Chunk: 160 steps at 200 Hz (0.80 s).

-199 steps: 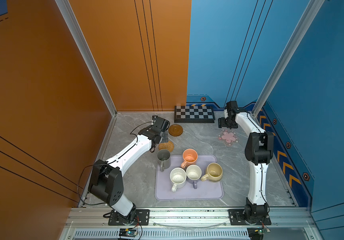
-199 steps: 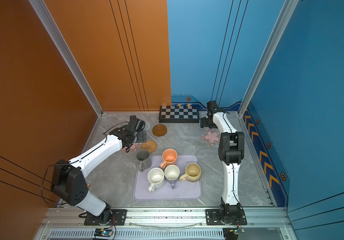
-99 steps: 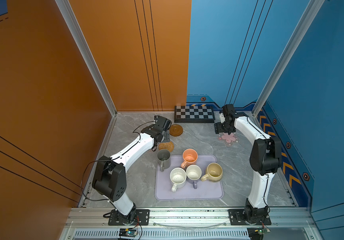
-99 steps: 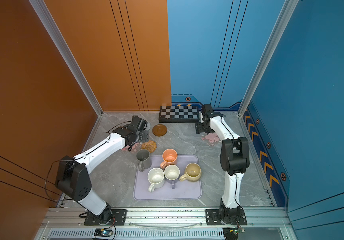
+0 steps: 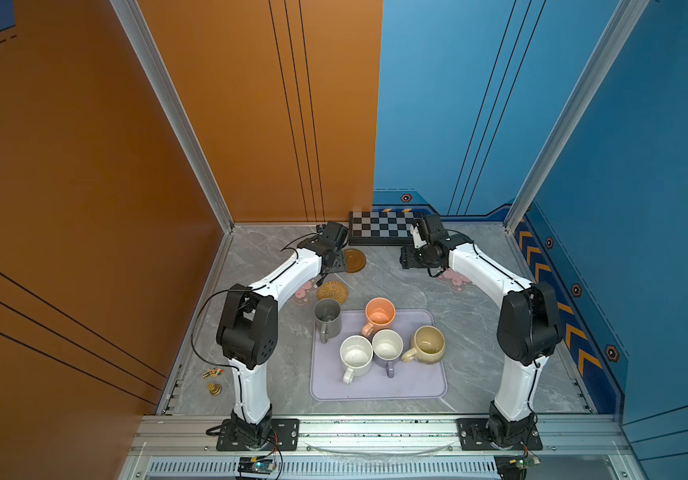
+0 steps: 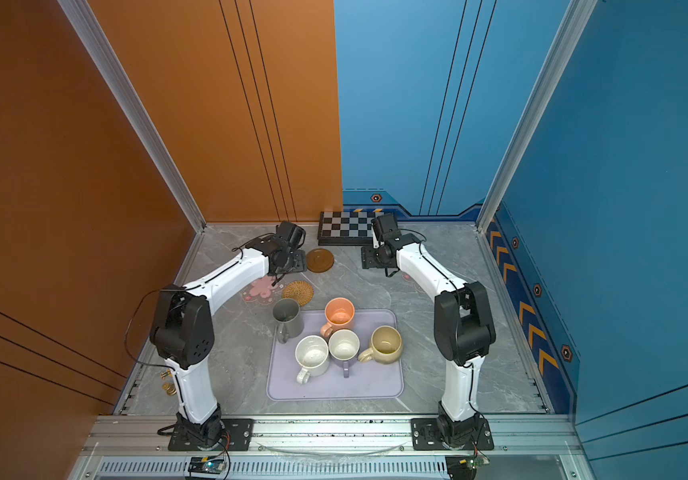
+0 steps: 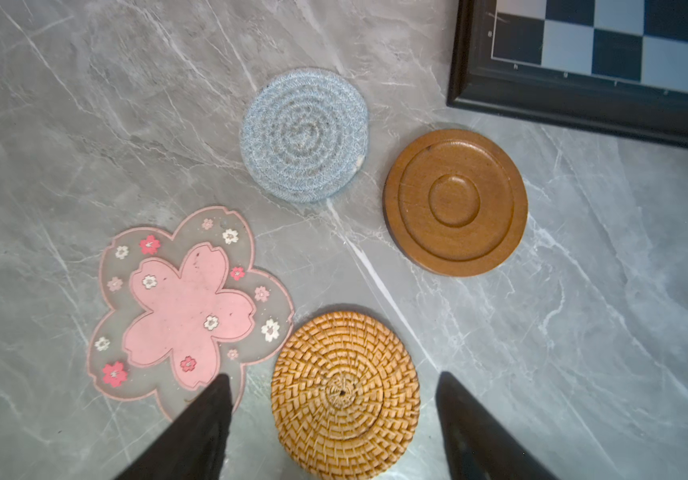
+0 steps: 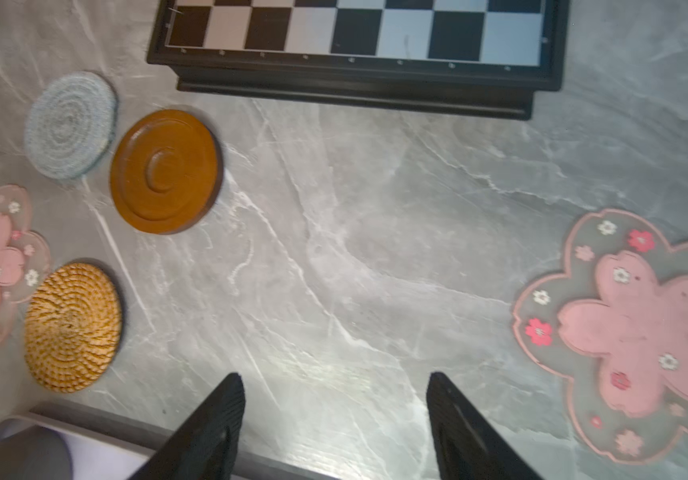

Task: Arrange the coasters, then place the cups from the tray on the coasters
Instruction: 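Raise the right gripper over the brown wooden coaster while the left arm reaches forward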

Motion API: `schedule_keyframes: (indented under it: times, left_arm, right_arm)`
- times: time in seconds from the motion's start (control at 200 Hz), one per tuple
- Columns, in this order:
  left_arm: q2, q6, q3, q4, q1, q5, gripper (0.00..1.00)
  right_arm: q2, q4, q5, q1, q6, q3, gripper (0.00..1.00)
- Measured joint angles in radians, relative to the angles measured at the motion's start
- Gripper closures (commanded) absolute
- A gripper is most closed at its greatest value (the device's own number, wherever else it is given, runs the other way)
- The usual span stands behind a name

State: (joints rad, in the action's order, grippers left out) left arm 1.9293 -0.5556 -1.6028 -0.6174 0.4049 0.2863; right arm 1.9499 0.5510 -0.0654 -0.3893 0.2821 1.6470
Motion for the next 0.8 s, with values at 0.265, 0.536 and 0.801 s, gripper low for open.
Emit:
schedule_keyframes:
  times: [0.265,0.536,0.801]
  left_arm:
    - [0.100,-0.088,-0.061,0.044,-0.090,-0.099,0.64]
    - [0.251,-0.143,-0.134,0.138,-0.101,-0.177,0.67]
    - [0.378,-0.215,-0.230,0.212,-0.110,-0.232,0.68]
  right_arm:
    - [0.089,-0.022,0.011,-0.063,0.098,0.073,0.31]
    - [0.101,-0.022,0.025,-0.084,0.135,0.074,0.30]
    - [0.100,-0.076,0.036,-0.087,0.135,0.009,0.29]
